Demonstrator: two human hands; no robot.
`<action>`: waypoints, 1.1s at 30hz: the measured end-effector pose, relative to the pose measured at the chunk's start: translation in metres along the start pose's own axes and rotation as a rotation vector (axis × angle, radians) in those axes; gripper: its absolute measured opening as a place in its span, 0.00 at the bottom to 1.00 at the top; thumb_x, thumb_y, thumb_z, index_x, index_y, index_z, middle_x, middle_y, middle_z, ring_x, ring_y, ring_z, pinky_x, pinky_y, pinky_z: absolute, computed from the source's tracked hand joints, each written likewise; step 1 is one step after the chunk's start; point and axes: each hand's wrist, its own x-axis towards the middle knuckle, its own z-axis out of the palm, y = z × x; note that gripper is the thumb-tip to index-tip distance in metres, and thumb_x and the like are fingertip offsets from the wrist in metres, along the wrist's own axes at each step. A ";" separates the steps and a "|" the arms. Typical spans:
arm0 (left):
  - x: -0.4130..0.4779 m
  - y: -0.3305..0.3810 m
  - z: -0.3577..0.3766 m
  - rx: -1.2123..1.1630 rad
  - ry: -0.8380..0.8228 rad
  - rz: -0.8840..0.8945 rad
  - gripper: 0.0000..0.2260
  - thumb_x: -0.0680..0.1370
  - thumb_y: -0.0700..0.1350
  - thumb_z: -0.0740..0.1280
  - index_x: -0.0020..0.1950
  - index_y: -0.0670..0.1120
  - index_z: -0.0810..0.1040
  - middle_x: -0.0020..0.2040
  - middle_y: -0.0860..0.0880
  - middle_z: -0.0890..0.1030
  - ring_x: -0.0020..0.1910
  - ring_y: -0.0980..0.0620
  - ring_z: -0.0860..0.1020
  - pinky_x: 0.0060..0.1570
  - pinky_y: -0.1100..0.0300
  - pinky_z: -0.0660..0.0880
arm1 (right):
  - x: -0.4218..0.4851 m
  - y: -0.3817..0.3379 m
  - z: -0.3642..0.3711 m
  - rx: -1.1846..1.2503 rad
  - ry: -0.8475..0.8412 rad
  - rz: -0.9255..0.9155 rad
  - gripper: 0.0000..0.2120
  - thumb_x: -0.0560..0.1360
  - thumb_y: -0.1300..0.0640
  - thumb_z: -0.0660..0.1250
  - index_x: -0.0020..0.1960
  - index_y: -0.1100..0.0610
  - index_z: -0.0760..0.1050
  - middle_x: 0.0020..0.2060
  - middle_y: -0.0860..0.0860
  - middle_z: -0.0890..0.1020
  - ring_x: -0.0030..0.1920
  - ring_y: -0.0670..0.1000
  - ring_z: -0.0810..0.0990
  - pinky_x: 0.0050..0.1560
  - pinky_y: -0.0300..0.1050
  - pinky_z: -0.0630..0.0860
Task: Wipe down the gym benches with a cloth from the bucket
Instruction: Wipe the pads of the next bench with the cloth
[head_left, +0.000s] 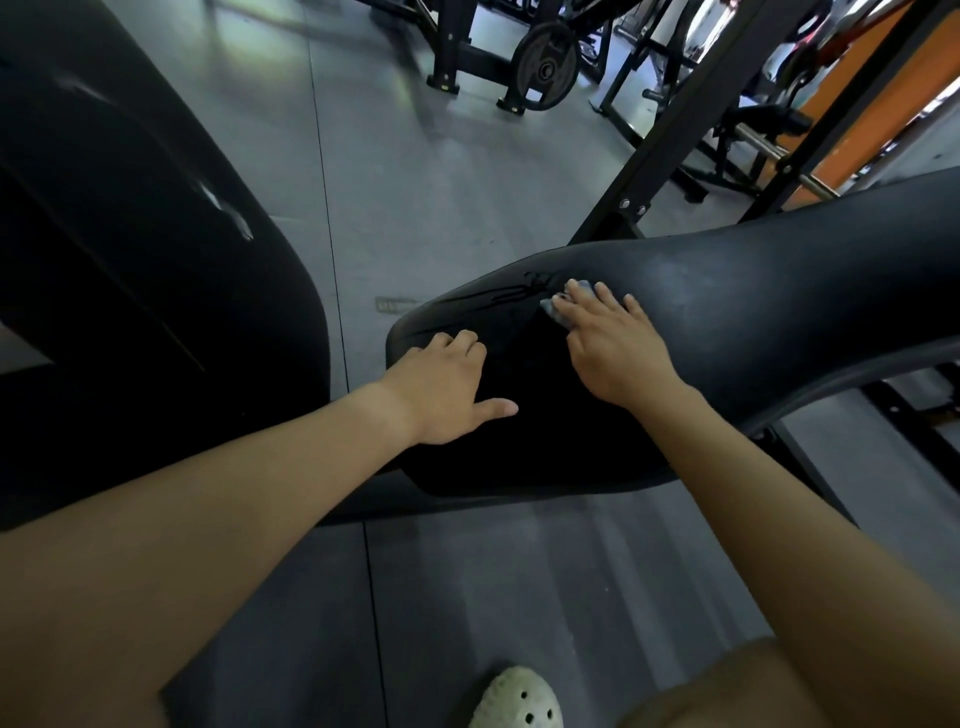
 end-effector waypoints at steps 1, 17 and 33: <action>-0.001 0.000 0.000 -0.003 0.001 0.000 0.41 0.80 0.71 0.56 0.81 0.41 0.59 0.82 0.43 0.57 0.79 0.41 0.60 0.74 0.41 0.66 | 0.002 -0.002 0.001 0.007 0.011 0.019 0.27 0.82 0.56 0.51 0.81 0.50 0.56 0.82 0.49 0.53 0.82 0.54 0.48 0.80 0.57 0.46; 0.006 -0.005 -0.004 0.028 0.025 0.020 0.42 0.76 0.75 0.57 0.76 0.43 0.64 0.76 0.44 0.64 0.73 0.42 0.66 0.70 0.42 0.69 | -0.005 -0.003 0.000 0.007 -0.012 -0.090 0.27 0.82 0.56 0.52 0.81 0.47 0.58 0.82 0.46 0.54 0.82 0.51 0.50 0.80 0.57 0.46; 0.015 -0.011 -0.007 -0.034 -0.005 -0.006 0.48 0.70 0.80 0.59 0.77 0.45 0.62 0.74 0.45 0.66 0.71 0.42 0.67 0.70 0.42 0.70 | 0.007 -0.012 0.006 0.017 -0.030 -0.228 0.26 0.82 0.55 0.53 0.80 0.48 0.58 0.82 0.47 0.54 0.82 0.50 0.49 0.81 0.56 0.47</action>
